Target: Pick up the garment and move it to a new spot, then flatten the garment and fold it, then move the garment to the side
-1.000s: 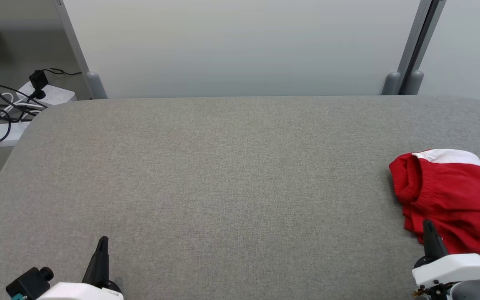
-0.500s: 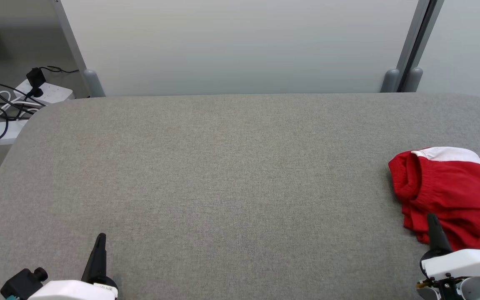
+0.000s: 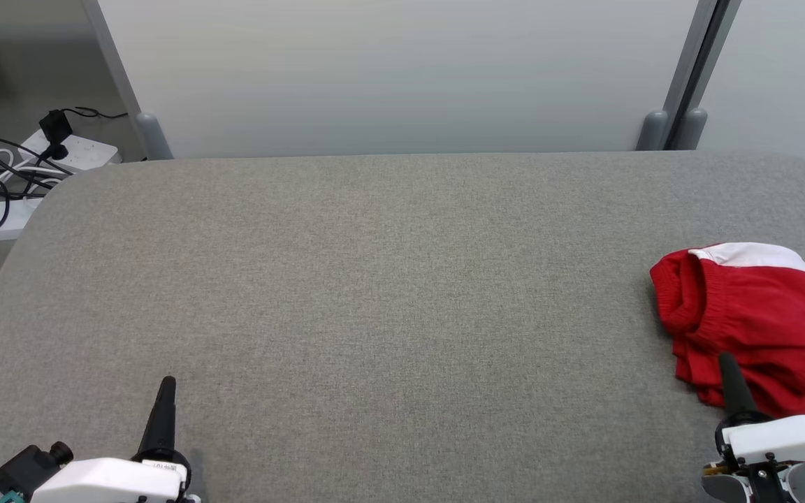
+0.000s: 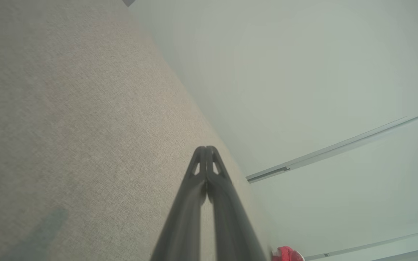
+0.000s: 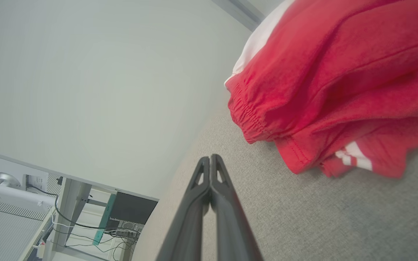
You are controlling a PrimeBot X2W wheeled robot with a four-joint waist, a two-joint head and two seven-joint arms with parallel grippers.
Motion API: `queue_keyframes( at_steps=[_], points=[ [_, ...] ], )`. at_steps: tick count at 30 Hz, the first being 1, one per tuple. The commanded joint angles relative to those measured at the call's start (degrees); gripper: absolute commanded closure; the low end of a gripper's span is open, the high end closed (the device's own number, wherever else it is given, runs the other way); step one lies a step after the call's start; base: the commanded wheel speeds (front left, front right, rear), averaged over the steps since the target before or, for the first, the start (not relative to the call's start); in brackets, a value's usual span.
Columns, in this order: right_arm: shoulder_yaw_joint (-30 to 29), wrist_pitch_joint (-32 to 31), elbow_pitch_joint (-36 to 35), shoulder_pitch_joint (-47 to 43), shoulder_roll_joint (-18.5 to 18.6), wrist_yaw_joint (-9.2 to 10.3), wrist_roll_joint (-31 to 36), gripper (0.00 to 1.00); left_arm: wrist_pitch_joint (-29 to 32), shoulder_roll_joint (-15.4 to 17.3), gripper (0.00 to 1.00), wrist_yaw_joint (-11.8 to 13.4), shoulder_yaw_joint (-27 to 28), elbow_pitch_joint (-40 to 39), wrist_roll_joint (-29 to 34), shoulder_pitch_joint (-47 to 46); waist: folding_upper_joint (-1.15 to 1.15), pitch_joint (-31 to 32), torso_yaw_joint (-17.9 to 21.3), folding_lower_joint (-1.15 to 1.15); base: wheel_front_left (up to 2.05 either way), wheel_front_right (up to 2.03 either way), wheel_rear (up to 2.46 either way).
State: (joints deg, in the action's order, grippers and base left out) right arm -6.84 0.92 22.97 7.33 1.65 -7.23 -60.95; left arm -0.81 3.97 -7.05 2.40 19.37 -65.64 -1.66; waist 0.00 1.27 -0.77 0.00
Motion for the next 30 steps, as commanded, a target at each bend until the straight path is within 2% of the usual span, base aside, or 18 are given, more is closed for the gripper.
queue_keyframes(
  at_steps=[1, 30],
  points=[
    [0.8, -0.77, -2.24, 0.56, 0.8, -0.2, -2.09, 1.0, 0.5, 0.35, 1.0, -0.29, 1.58, -1.79, -2.03, -3.07, 0.0, -0.05, 0.03, 0.0, 0.0, 0.0, 0.0],
    [0.49, -5.25, -6.78, -0.6, 1.09, -0.24, -21.83, 1.0, 5.11, -0.63, 1.0, -0.39, 3.31, -4.19, -18.61, -4.06, 0.0, -1.0, 0.53, 0.0, 0.0, 0.0, 0.0]
  ],
)
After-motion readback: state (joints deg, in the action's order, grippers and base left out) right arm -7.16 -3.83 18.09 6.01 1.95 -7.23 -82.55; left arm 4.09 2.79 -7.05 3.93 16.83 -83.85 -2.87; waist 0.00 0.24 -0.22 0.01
